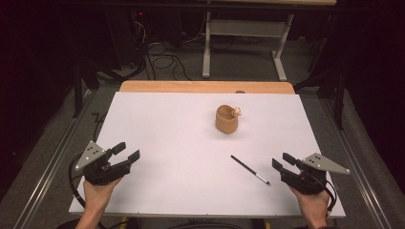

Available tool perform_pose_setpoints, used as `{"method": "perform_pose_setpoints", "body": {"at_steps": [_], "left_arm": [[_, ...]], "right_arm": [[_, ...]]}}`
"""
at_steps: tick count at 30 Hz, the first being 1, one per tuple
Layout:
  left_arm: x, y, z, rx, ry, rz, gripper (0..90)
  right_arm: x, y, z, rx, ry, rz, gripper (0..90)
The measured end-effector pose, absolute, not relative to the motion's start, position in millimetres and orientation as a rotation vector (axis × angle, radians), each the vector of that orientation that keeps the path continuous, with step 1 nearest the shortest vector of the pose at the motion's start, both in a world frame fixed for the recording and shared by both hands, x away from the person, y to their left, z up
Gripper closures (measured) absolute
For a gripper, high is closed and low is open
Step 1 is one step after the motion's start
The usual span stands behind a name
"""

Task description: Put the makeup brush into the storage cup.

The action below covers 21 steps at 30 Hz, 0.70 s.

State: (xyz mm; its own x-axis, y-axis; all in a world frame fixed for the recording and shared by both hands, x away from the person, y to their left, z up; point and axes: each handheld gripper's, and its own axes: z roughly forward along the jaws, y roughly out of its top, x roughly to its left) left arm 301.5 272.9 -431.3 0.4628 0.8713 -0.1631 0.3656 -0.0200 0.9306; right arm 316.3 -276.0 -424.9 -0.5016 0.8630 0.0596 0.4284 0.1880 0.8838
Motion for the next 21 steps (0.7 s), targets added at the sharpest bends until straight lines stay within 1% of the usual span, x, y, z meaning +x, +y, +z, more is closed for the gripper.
{"method": "perform_pose_setpoints", "body": {"at_steps": [21], "left_arm": [[301,273,-431,1.607,1.098,0.572,36.2]], "right_arm": [[325,-265,-424,1.179,2.091,1.232,53.4]]}}
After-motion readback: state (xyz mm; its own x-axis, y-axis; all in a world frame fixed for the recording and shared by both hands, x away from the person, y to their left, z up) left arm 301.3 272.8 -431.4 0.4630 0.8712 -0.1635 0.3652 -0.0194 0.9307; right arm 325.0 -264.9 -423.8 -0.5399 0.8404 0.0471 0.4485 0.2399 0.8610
